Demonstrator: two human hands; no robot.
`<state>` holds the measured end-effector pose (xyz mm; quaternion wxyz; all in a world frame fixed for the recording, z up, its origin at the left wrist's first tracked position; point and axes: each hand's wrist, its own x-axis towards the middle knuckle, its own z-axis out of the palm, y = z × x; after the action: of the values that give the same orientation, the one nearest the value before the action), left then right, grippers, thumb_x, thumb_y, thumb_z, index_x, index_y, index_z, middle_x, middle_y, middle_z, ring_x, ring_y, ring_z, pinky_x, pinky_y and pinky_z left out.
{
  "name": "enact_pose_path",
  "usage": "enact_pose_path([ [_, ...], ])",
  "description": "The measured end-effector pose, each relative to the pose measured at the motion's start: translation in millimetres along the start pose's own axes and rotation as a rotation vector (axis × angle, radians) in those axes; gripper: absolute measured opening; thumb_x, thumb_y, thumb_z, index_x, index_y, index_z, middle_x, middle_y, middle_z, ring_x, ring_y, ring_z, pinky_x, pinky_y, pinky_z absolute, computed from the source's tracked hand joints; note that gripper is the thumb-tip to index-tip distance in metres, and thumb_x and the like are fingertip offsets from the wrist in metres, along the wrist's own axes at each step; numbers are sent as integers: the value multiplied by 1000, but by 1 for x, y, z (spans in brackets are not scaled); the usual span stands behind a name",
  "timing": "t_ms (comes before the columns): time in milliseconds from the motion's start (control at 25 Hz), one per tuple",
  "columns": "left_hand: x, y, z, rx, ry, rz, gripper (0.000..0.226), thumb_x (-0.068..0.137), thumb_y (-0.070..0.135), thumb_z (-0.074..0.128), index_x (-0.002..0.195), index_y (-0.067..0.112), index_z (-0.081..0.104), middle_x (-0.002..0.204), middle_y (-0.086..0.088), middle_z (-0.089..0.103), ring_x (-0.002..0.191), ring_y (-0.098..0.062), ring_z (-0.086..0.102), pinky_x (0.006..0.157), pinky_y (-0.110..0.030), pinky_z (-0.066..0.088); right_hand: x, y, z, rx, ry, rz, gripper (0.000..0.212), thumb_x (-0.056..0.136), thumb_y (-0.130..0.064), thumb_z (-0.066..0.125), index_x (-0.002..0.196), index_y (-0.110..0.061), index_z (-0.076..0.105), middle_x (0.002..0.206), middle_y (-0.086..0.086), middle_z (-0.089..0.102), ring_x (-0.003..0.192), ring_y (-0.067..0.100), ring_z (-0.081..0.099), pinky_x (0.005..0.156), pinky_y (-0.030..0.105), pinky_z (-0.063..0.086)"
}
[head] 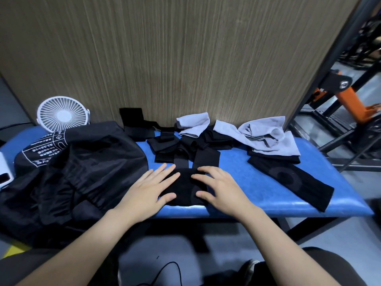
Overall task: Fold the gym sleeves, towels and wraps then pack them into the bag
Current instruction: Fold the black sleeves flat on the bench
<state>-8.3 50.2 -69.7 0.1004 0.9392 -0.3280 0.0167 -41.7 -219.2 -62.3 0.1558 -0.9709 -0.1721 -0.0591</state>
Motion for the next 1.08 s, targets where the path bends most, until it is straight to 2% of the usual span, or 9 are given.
enact_pose_path([
  [120,-2,-4,8,20,-58,6,75,87,74,-4,156,45,8,163,23,-7,150,0,-11,124,-34,0,1,3,7,23,-94,31,56,92,-53,59,145,-39,46,156,-14,35,143,12,32,115,32,24],
  [240,-2,-8,8,13,-43,13,78,85,77,-8,155,47,9,163,24,-6,150,0,-12,122,-30,-8,-2,2,5,58,-103,46,56,92,-51,61,145,-39,46,156,-16,33,142,11,32,115,30,22],
  [440,16,12,-4,-133,105,2,73,91,75,7,149,42,37,159,26,20,150,2,4,122,-26,-1,-18,11,-13,113,-39,94,50,91,-48,62,138,-35,53,144,-13,44,128,13,44,110,33,32],
  [600,57,60,-8,-158,199,100,58,94,64,25,139,39,52,148,24,40,142,-3,27,116,-21,10,-53,43,-33,68,-3,193,55,85,-62,50,130,-32,59,131,-10,52,119,16,51,104,36,38],
  [720,98,99,4,-198,218,146,49,95,57,31,130,36,59,132,21,52,126,-6,43,104,-18,21,-81,78,-48,44,53,302,57,82,-64,46,126,-32,62,127,-9,54,115,16,53,101,40,41],
  [840,142,130,23,-237,186,153,47,94,55,34,128,36,60,121,17,52,114,-11,48,95,-26,31,-107,116,-68,14,138,451,57,80,-64,47,123,-30,64,123,-7,55,111,20,54,99,41,43],
  [960,191,161,38,-358,141,102,35,99,40,49,133,34,58,120,8,52,114,-16,47,99,-31,37,-137,154,-87,-40,222,636,42,85,-46,64,125,-32,61,123,-4,52,114,23,50,99,41,41],
  [1080,230,188,50,-395,95,-10,38,100,37,52,137,36,54,122,-1,50,120,-24,45,101,-34,37,-165,183,-95,-47,276,874,42,87,-38,68,128,-35,57,127,-1,48,123,25,45,103,42,38],
])
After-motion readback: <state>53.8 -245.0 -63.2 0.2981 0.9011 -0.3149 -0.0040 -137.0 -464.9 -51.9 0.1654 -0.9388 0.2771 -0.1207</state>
